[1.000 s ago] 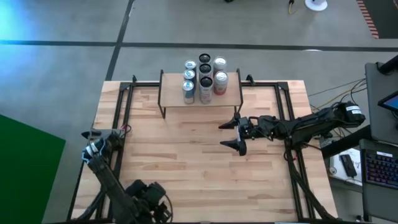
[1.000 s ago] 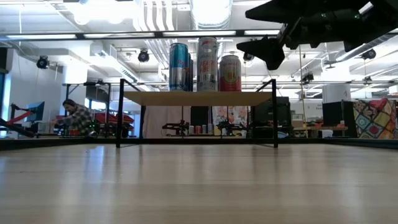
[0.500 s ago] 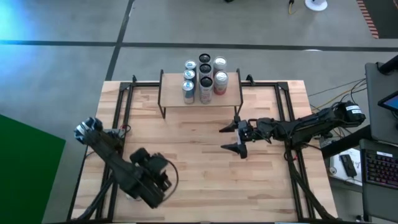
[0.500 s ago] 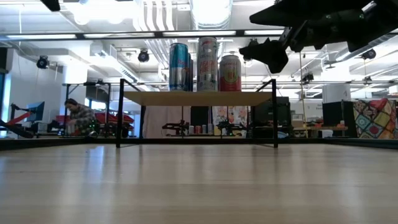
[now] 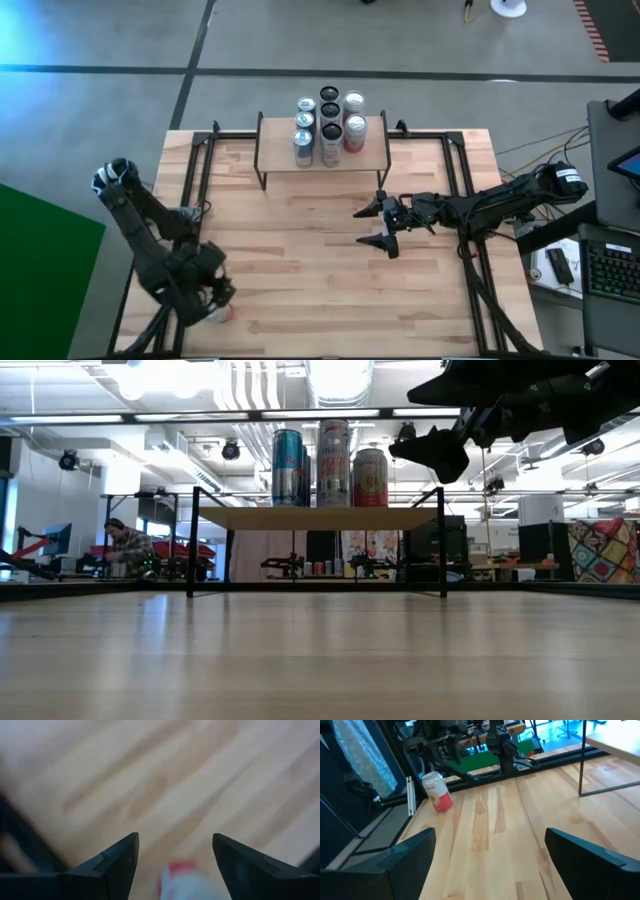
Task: Place canned beverage on shelf
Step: Align the pink-white soda can with the other pink-white soda can on the shelf
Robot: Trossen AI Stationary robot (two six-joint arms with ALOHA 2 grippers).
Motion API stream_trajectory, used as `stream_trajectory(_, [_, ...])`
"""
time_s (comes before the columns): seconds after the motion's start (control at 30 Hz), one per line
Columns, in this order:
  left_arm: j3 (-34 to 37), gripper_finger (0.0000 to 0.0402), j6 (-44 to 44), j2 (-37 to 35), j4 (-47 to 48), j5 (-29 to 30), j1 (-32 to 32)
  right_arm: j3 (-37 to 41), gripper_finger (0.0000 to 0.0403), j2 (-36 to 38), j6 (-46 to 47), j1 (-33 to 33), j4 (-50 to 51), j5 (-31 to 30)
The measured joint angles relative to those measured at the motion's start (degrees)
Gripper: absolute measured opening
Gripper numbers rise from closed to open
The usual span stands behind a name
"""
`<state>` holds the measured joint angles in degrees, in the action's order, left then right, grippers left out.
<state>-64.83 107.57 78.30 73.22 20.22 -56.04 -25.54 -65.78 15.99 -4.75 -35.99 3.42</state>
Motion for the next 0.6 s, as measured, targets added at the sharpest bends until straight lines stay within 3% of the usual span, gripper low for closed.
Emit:
stream_trajectory(0.2, [0.7,0.0256,13.1,0.8,-6.1,-10.6,-7.2,0.0,0.0366,0.0,0.7,0.0,0.0,0.0])
stream_trajectory(0.33, [-1.0,0.0293,16.0,3.1,-5.8,-10.8,-8.9,-0.1,0.0366,0.0,0.7,0.0,-0.2,0.0])
stream_trajectory(0.6, [-2.3,0.0373,13.4,7.3,-8.2,-9.5,-8.9,-0.2,0.0366,0.0,0.9,0.0,-0.3,0.0])
